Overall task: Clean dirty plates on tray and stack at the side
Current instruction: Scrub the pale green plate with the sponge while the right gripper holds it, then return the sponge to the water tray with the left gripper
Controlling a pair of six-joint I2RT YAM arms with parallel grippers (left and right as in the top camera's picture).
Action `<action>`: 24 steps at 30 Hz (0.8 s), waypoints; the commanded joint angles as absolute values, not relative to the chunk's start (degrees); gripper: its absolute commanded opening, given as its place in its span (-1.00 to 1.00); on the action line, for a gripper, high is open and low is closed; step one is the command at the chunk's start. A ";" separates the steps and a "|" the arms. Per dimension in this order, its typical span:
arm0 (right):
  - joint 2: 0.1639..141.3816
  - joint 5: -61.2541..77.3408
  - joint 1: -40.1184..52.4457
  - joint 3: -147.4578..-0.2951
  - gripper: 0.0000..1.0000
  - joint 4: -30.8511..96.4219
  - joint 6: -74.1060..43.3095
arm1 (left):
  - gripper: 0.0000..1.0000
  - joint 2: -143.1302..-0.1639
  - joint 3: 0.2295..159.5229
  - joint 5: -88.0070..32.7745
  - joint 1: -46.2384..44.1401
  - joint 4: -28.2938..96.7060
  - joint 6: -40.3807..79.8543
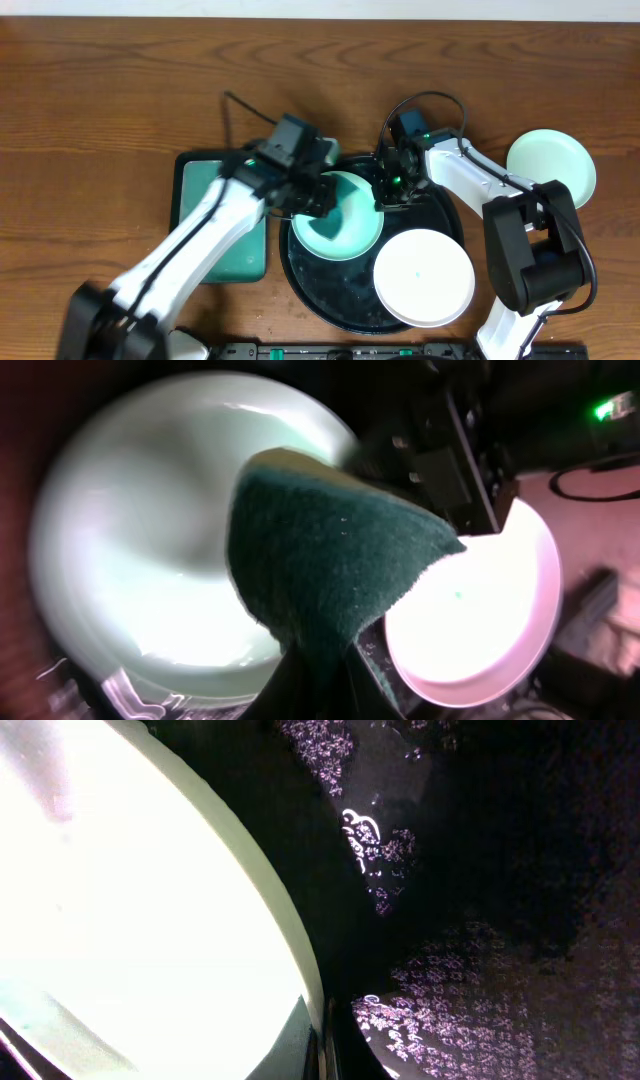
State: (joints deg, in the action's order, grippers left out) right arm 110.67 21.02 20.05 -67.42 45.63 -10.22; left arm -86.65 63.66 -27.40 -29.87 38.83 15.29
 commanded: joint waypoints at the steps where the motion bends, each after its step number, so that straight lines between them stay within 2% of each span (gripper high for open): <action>1: 111.87 19.77 20.10 -66.63 -0.97 45.63 -10.20 | -0.86 -80.47 64.10 -7.62 -27.03 45.47 21.65; 5: 111.87 19.77 20.10 -66.63 -0.97 45.45 -10.20 | -0.86 -79.40 64.07 4.23 -22.74 53.43 23.29; 9: 111.87 19.77 20.10 -66.65 -0.97 45.19 -10.22 | -0.86 -82.30 63.07 8.38 -18.02 55.20 23.24; 15: 111.87 19.84 20.10 -66.65 -0.97 45.28 -10.22 | -0.85 -92.68 61.67 9.06 -11.90 50.98 23.03; 24: 111.87 19.97 20.10 -66.65 -0.97 45.89 -10.22 | -0.85 -106.59 61.67 9.04 -10.04 46.83 22.59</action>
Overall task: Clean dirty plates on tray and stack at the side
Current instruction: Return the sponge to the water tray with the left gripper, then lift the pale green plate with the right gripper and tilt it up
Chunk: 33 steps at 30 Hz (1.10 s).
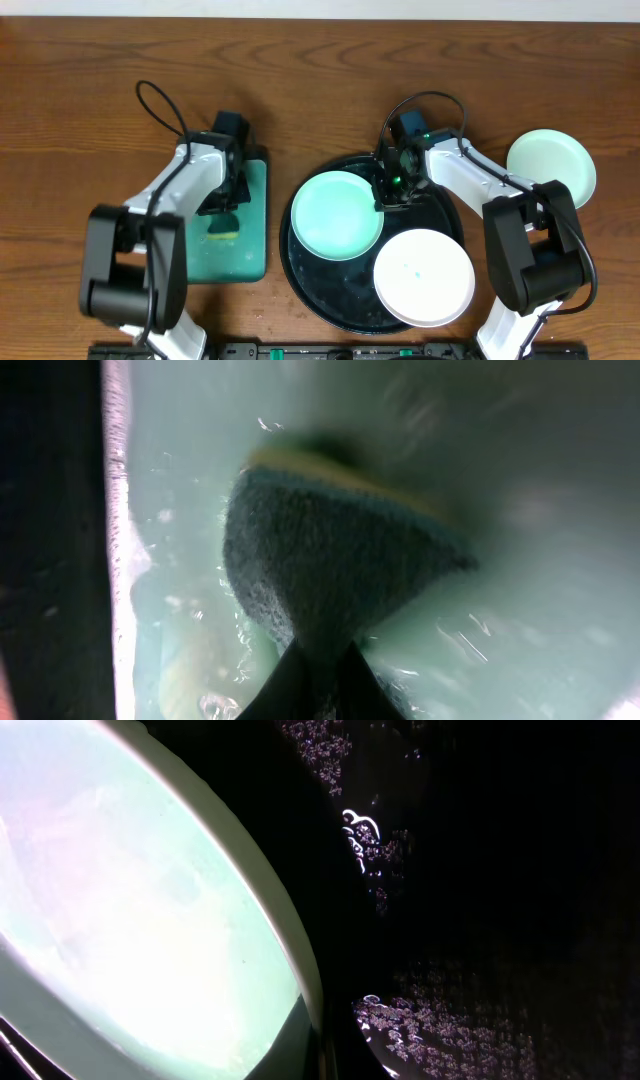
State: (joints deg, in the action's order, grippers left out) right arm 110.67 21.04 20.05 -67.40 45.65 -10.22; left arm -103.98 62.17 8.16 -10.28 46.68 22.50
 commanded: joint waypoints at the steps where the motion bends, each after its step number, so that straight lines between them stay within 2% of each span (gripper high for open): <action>1: 111.87 19.97 20.10 -66.65 -0.97 45.87 -10.22 | -0.85 -107.18 61.67 9.02 -10.04 46.98 22.35; 3: 111.87 19.97 20.10 -66.65 -0.97 45.87 -10.22 | -0.69 -107.22 61.69 8.23 -10.04 47.75 20.82; 4: 111.87 19.97 20.10 -66.65 -0.97 45.87 -10.20 | -0.47 -106.78 61.84 8.01 -10.04 48.62 20.64; 6: 111.87 19.97 20.10 -66.65 -0.97 45.71 -10.20 | -0.21 -105.49 62.17 8.05 -10.04 50.37 20.62; 8: 111.87 19.97 20.10 -66.65 -0.97 45.43 -10.22 | -0.04 -103.53 62.54 8.03 -10.04 52.03 20.62; 11: 111.87 19.97 20.10 -66.65 -0.98 44.91 -10.22 | 0.08 -97.21 63.00 8.03 -10.11 54.92 20.64; 14: 111.87 19.97 20.10 -66.65 -0.97 44.60 -10.20 | 0.43 -88.31 63.02 7.94 -10.11 57.45 20.75; 18: 111.87 19.97 20.10 -66.65 -0.98 44.12 -10.20 | 0.55 -77.73 63.02 7.42 -10.09 60.07 21.32; 25: 110.59 19.99 20.21 -66.83 -0.97 42.92 -9.74 | 0.59 -62.00 63.02 4.36 -10.09 60.64 21.32; 33: 99.02 18.68 20.34 -67.61 -0.97 41.50 -9.13 | 0.60 -59.18 63.02 1.85 -10.09 60.66 21.34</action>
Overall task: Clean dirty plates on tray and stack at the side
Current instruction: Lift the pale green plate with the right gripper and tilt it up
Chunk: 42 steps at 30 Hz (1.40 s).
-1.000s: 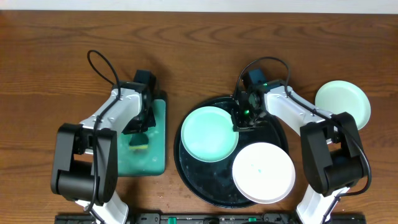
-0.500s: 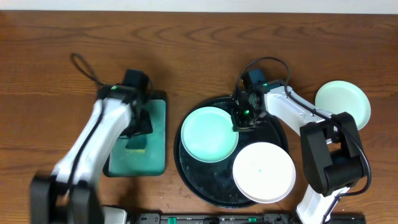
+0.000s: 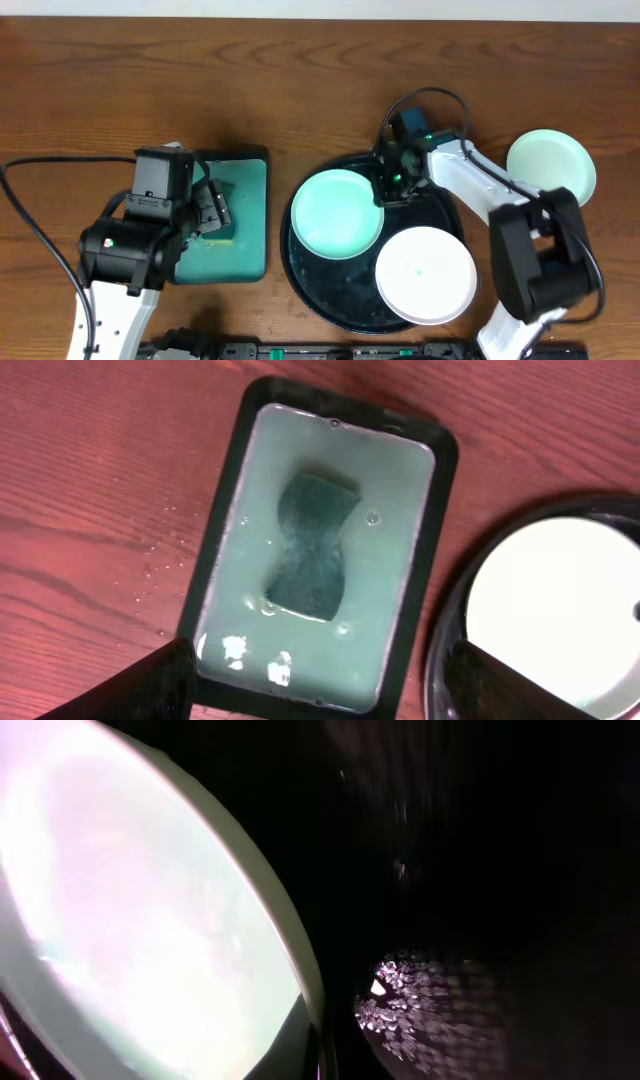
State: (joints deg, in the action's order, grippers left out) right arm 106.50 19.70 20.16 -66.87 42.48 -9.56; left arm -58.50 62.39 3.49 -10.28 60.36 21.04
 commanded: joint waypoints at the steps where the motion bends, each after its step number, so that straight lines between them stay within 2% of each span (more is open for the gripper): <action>1: 96.99 17.76 20.34 -67.61 -0.97 41.45 -9.10 | 0.60 -59.64 63.02 1.76 -10.09 60.66 21.34; 8: 85.76 13.72 20.36 -67.61 -0.97 43.11 -1.83 | 0.61 -62.54 63.02 1.67 -10.09 60.62 21.34; 15: 78.02 -1.23 23.44 -67.61 -0.97 45.30 2.85 | 0.61 -64.20 63.02 1.67 -10.09 60.55 21.32; 24: 75.55 -31.57 37.39 -67.61 -0.98 47.22 15.29 | 0.61 -64.31 63.02 1.69 -10.09 60.12 21.30; 25: 75.64 -39.16 40.97 -67.61 -0.98 47.24 16.88 | 0.61 -64.31 63.02 1.72 -10.09 59.79 21.30; 29: 75.66 -54.00 48.03 -67.61 -0.98 46.81 21.96 | 0.61 -64.34 63.02 1.72 -10.09 59.27 21.30; 42: 76.44 -83.35 66.28 -67.61 -0.98 41.74 40.93 | 0.61 -64.36 63.02 2.39 -10.09 58.98 21.28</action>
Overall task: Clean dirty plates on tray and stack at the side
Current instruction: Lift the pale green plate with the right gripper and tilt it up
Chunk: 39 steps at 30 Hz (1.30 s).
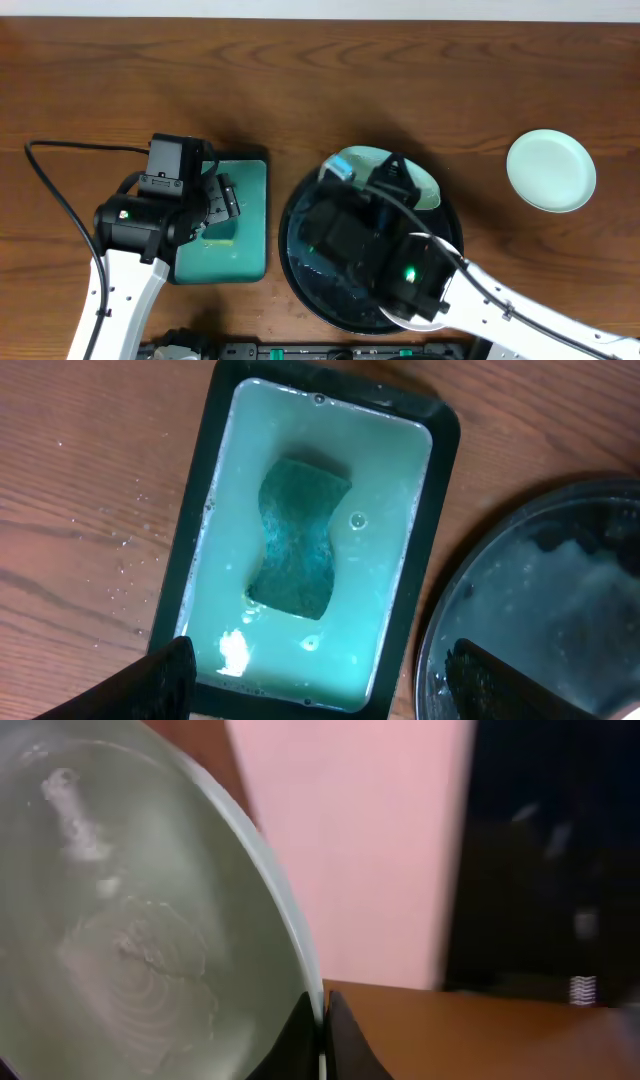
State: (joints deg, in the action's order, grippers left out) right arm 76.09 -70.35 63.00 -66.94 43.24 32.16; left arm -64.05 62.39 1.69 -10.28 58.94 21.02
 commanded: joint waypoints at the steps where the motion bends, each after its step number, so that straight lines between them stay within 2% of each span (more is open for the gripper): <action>1: 76.69 -84.58 67.20 -67.61 -0.98 40.86 42.76 | 0.61 -64.36 63.02 2.39 -10.09 58.89 21.26; 8: 77.49 -87.20 70.63 -67.61 -0.98 36.58 50.00 | 0.61 -64.38 63.02 2.50 -10.09 58.63 21.28; 24: 77.58 -87.20 70.94 -67.61 -0.98 36.14 51.94 | 0.62 -64.38 63.02 2.63 -10.09 58.63 21.26; 28: 77.65 -77.08 68.84 -67.59 -0.98 38.09 43.29 | 0.62 -64.38 63.02 2.63 -10.09 58.63 21.26; 32: 78.89 -87.29 69.89 -67.59 -0.98 34.54 46.24 | 0.62 -64.38 63.02 2.61 -10.09 59.35 21.26; 35: 78.35 -74.85 68.16 -67.59 -0.98 37.08 39.51 | 0.62 -64.38 63.02 2.61 -10.09 59.05 21.26; 37: 78.81 -85.80 69.12 -67.59 -0.98 35.03 42.54 | 0.62 -64.38 63.02 2.61 -10.09 59.11 21.26; 39: 78.43 -83.68 69.49 -67.59 -0.98 33.36 40.88 | 0.62 -64.38 63.00 2.61 -10.09 59.64 21.28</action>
